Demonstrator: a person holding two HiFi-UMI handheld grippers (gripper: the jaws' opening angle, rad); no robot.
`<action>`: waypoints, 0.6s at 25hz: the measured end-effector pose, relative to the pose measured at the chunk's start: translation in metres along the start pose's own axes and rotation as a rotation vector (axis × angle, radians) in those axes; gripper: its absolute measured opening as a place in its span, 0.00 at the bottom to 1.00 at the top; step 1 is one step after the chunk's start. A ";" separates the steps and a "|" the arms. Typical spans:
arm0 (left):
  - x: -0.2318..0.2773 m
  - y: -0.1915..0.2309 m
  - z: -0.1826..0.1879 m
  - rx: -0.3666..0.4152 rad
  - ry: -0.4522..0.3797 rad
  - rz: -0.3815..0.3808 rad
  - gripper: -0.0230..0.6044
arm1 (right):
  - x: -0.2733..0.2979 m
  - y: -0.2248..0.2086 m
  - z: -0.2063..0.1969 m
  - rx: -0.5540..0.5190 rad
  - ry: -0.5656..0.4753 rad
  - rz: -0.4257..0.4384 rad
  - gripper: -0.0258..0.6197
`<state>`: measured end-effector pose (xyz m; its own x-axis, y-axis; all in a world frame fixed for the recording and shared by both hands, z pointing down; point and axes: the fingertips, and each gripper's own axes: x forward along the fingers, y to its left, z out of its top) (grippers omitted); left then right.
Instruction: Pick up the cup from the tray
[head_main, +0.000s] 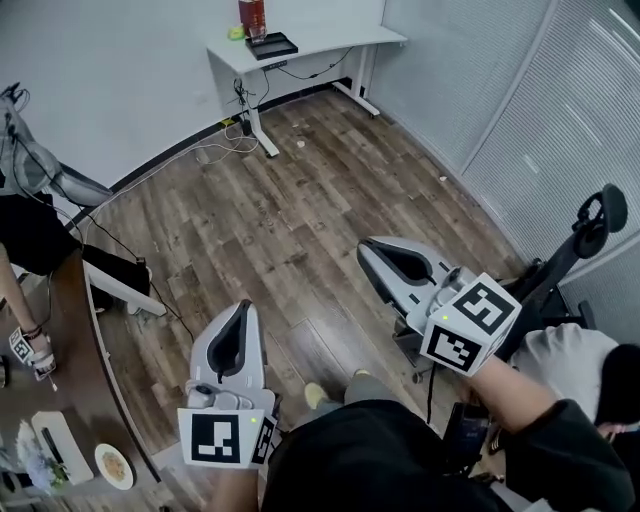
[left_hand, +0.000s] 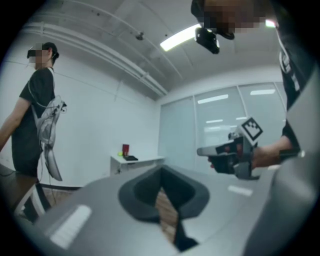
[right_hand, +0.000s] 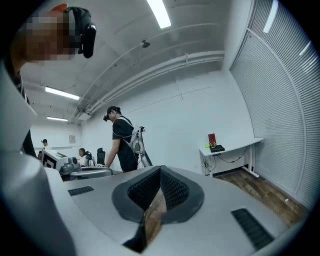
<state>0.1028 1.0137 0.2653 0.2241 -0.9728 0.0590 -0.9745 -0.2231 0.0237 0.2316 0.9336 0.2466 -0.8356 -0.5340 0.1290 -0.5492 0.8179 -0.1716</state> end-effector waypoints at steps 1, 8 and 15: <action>-0.003 0.003 0.000 0.000 -0.002 0.002 0.04 | 0.001 0.004 0.000 0.003 -0.003 0.012 0.05; -0.016 0.018 -0.001 -0.005 -0.014 0.006 0.04 | 0.005 0.027 0.003 0.068 -0.026 0.099 0.05; -0.009 0.017 0.011 -0.003 -0.023 0.006 0.04 | 0.006 0.012 0.011 0.098 -0.015 0.063 0.05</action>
<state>0.0836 1.0177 0.2542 0.2178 -0.9753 0.0357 -0.9758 -0.2169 0.0263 0.2198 0.9376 0.2348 -0.8680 -0.4862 0.1009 -0.4941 0.8254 -0.2732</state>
